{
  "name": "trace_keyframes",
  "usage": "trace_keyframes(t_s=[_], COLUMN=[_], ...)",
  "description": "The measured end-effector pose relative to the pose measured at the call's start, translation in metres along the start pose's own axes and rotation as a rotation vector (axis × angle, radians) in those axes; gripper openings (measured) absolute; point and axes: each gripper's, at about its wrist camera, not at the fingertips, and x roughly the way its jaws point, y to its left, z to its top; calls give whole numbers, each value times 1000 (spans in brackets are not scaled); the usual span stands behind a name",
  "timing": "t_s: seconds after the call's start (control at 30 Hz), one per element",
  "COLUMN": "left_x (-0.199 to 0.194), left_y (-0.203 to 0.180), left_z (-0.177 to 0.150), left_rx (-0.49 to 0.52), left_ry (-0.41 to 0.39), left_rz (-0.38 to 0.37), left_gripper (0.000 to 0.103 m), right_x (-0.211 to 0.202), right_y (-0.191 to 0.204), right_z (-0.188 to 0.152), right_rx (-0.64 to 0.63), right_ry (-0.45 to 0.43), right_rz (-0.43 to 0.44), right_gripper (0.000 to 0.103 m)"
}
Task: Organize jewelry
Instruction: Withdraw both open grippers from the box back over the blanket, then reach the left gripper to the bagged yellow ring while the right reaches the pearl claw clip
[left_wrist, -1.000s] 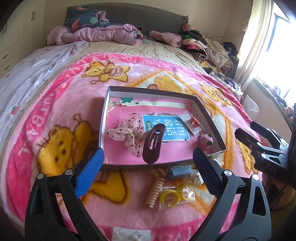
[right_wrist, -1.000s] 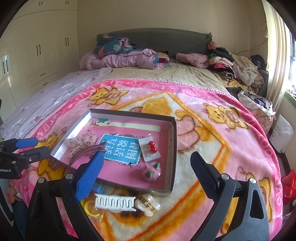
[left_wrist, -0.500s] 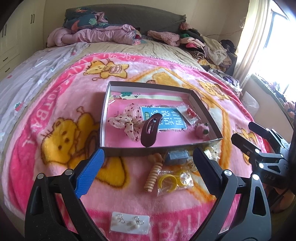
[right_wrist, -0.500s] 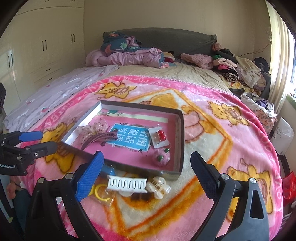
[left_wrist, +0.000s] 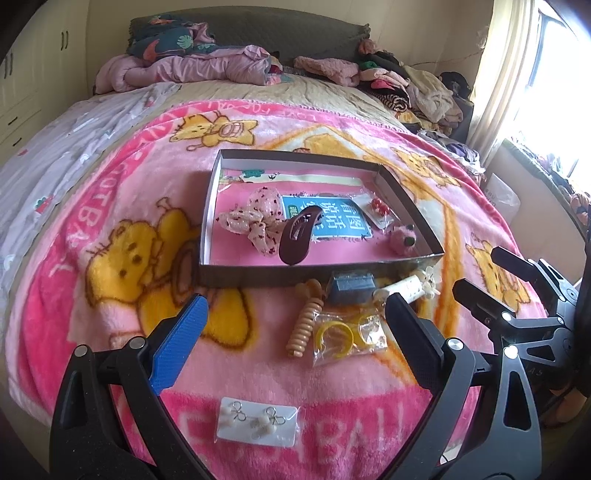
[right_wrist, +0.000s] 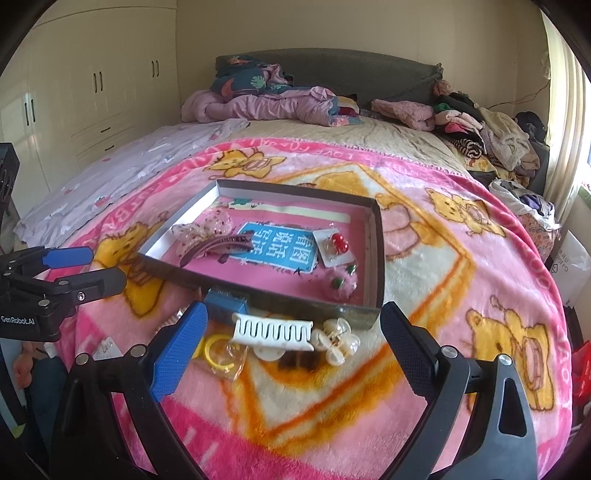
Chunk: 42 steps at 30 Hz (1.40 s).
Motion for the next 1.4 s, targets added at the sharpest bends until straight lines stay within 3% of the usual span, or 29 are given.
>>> trace_keyframes(t_s=[0.77,1.0,1.17,1.23,1.33,1.4], left_x=[27,45,52,53,58,61], left_y=[-15,-10,-6,-11,-17,-22], left_z=[-37,-44,-47,-49,-51,-53], left_rx=[62,68,63,75,78,91], left_ry=[109,144,170,181,209,220], left_rz=[3,33,32,8,-40,-48], left_gripper=[88,87,64,46,39,39], right_x=[12,20,31,37,49,58], right_y=[-21,-33,-43,-48,-54,-58], right_z=[-45,-60,-62,-62,-61,-60], right_rx=[32,41,54,59,62,57], right_ry=[81,113,118,122,128,139], right_rz=[11,13,1,-6,-19,-16], right_gripper=[92,92,92,92,89,82])
